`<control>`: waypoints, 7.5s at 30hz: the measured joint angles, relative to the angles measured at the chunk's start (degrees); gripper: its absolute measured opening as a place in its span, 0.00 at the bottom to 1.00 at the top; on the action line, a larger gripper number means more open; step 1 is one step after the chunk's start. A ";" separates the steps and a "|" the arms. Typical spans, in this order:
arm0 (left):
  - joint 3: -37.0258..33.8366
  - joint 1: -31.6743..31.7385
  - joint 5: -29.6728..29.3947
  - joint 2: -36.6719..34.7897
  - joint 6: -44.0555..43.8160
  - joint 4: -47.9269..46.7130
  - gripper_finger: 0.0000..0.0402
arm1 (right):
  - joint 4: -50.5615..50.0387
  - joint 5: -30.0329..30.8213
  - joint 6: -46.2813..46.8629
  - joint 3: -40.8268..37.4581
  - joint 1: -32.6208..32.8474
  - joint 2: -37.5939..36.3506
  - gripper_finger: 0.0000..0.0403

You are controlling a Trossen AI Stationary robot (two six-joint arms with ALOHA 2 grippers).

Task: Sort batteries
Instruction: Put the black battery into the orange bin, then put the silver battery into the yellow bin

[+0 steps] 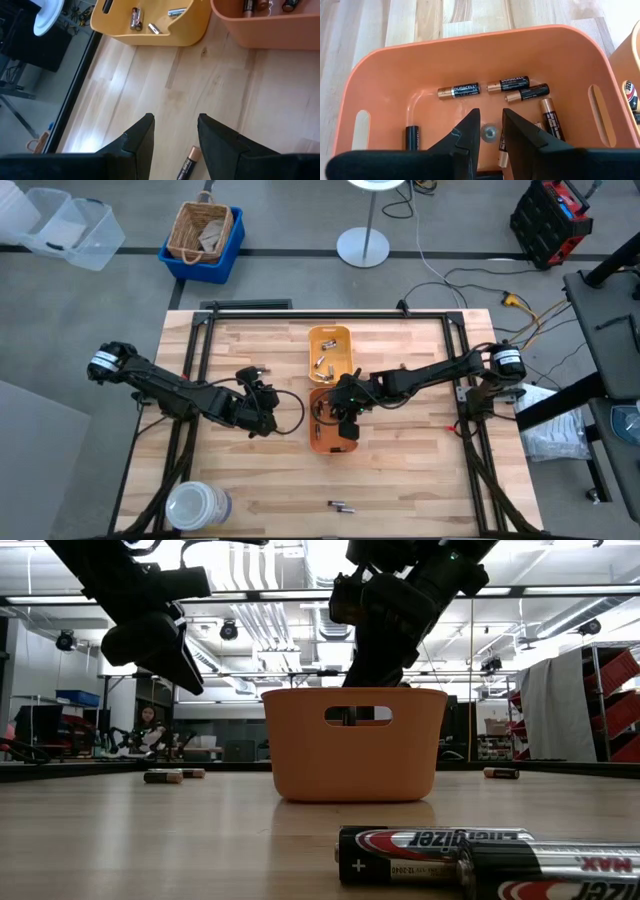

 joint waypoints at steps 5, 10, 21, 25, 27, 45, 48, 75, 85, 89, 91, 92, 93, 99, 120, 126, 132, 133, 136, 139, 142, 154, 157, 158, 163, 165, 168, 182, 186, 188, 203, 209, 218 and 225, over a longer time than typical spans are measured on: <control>0.00 0.00 -0.02 0.00 0.07 0.22 0.33 | 0.16 0.00 -0.35 -0.04 0.00 -0.03 0.18; -0.01 0.00 -1.81 0.00 0.38 1.19 0.33 | 0.21 0.07 -1.38 -0.04 0.00 -0.38 0.21; -0.03 1.04 -1.79 0.00 11.10 10.10 0.32 | -6.27 7.68 -8.06 -0.22 -1.30 -11.31 0.32; -0.03 2.98 1.88 0.02 11.50 10.42 0.31 | -7.71 7.70 -8.60 -1.38 -3.56 -16.76 0.35; -0.03 3.96 2.49 0.02 11.52 10.37 0.31 | -9.06 7.70 -7.88 -2.27 -5.06 -18.93 0.36; 4.25 12.01 8.01 -0.28 22.56 9.37 0.31 | -26.80 9.23 9.44 -12.93 -25.57 -25.09 0.35; 5.65 12.58 8.00 -0.28 24.97 9.09 0.31 | -26.75 8.76 10.70 -14.70 -28.88 -24.19 0.36; 5.18 12.68 7.48 -0.31 25.83 8.16 0.31 | -26.42 6.60 15.01 -18.71 -27.74 -15.25 0.39; 5.13 12.70 7.50 -0.31 25.81 8.19 0.31 | -23.38 6.64 14.63 -19.48 -27.50 -13.15 0.40; 5.13 12.70 7.48 -0.31 25.81 8.19 0.31 | -23.44 7.32 14.53 -19.49 -27.47 -12.35 0.39; 5.13 12.70 7.49 -0.31 25.81 8.19 0.31 | -23.57 7.32 14.53 -19.50 -27.36 -11.83 0.39; 5.13 12.70 7.48 -0.31 25.81 8.19 0.31 | -23.59 7.32 14.53 -19.50 -27.35 -11.59 0.38; 5.13 12.70 7.48 -0.31 25.81 8.19 0.31 | -23.59 7.32 14.55 -19.50 -27.19 -11.54 0.38; 5.13 12.70 7.48 -0.31 25.81 8.19 0.31 | -24.16 7.31 15.04 -19.30 -26.38 -13.02 0.40; 5.11 12.76 7.48 -0.31 25.81 8.38 0.31 | -23.61 9.64 21.47 -20.31 -26.31 -6.94 0.37; 5.13 12.76 7.50 -0.31 25.81 8.34 0.31 | -22.89 9.38 19.47 -20.44 -26.23 -4.34 0.27; 5.12 12.76 7.50 -0.31 25.82 8.34 0.31 | -21.86 9.06 16.84 -20.46 -26.21 -3.09 0.12; 5.13 12.76 7.50 -0.31 25.81 8.34 0.31 | -21.85 9.07 16.38 -20.47 -26.21 -3.08 0.10; 5.11 12.76 7.50 -0.31 25.81 8.34 0.31 | -21.48 9.14 14.93 -20.56 -26.21 -3.96 0.09; 5.12 12.76 7.50 -0.31 25.81 8.34 0.31 | -21.35 9.26 14.65 -20.62 -26.21 -6.65 0.09; 5.13 12.76 7.50 -0.31 25.81 8.34 0.31 | -21.33 9.28 14.49 -20.82 -26.09 -10.60 0.09; 5.14 12.75 7.50 -0.93 25.81 8.14 0.31 | -9.86 6.90 7.60 -21.05 -20.48 -27.06 0.09; 5.50 12.74 7.50 -1.58 25.82 7.71 0.31 | 0.75 1.94 3.73 -22.27 -17.59 -28.11 0.09; 5.54 12.70 7.50 -2.01 25.77 7.59 0.31 | 5.24 -0.07 2.52 -22.81 -16.66 -28.15 0.09; 5.55 12.66 7.48 -4.22 23.90 5.62 0.31 | 31.02 -8.91 -2.53 -28.64 -11.85 -25.22 0.09; 5.53 12.66 7.44 -4.91 23.35 5.70 0.31 | 42.66 -11.13 -4.14 -31.49 -9.56 -22.83 0.09; 5.53 12.66 7.43 -5.49 23.04 5.66 0.31 | 57.88 -11.69 -7.38 -34.80 -6.51 -18.13 0.09; 5.50 12.66 7.43 -5.40 23.02 5.78 0.31 | 74.79 -12.02 -7.94 -31.84 -3.85 1.27 0.09; 5.50 12.66 7.47 -5.40 23.02 5.65 0.31 | 74.54 -12.02 -7.92 -30.57 -3.87 2.33 0.09; 5.50 12.66 7.47 -5.40 22.99 5.69 0.31 | 73.41 -12.03 -7.93 -30.30 -3.89 2.05 0.11; 5.22 12.66 7.52 -5.38 22.97 5.74 0.31 | 71.62 -12.00 -7.93 -30.16 -3.89 1.60 0.13; 5.22 12.66 7.53 -5.37 22.97 5.74 0.31 | 71.32 -11.98 -7.94 -30.16 -3.89 1.60 0.14; 5.22 12.66 7.56 -5.35 22.95 5.74 0.31 | 71.11 -11.98 -7.94 -30.16 -3.89 1.60 0.17; 5.11 12.66 7.57 -5.35 22.95 5.76 0.31 | 70.81 -11.96 -7.94 -30.16 -3.89 1.57 0.20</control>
